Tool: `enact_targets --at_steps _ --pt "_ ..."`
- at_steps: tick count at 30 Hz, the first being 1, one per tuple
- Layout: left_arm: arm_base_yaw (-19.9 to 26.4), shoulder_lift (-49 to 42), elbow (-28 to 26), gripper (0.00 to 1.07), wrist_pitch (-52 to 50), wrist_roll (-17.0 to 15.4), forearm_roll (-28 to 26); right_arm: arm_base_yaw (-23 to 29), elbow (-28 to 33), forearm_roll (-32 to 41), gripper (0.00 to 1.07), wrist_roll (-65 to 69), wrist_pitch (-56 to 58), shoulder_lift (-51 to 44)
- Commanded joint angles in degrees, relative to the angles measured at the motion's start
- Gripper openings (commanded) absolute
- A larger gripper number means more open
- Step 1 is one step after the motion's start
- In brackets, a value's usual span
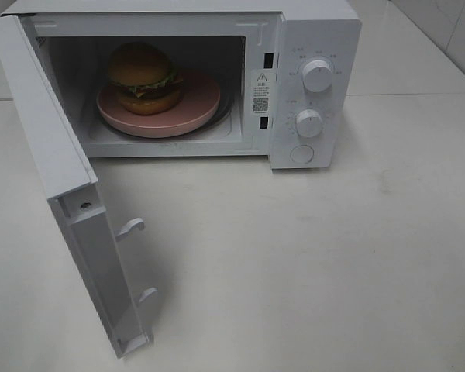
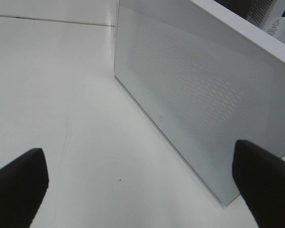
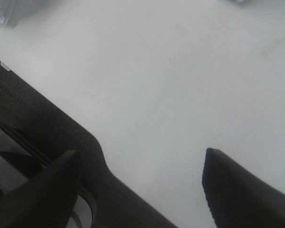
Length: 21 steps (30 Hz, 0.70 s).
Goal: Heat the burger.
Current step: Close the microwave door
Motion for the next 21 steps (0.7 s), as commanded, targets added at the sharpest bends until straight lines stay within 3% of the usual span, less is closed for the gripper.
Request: enact_targets --at_steps 1,6,14,17,21 --pt "0.23 -0.97 0.17 0.98 -0.40 0.00 0.06 -0.17 0.06 0.00 0.71 0.86 4.07 -1.95" --pt "0.23 -0.97 0.17 0.98 -0.40 0.00 0.06 -0.17 0.23 0.00 0.71 2.46 10.26 -5.56" --pt "0.23 -0.97 0.17 0.98 -0.40 0.00 0.06 -0.23 4.07 -1.15 0.71 2.46 9.63 -16.39" --pt "0.23 -0.97 0.17 0.98 -0.40 0.00 0.06 -2.64 5.90 -2.01 0.71 2.46 9.45 -20.63" --pt "0.23 -0.97 0.17 0.98 -0.40 0.00 0.06 -10.54 7.56 -2.01 0.71 2.41 7.96 -26.93"
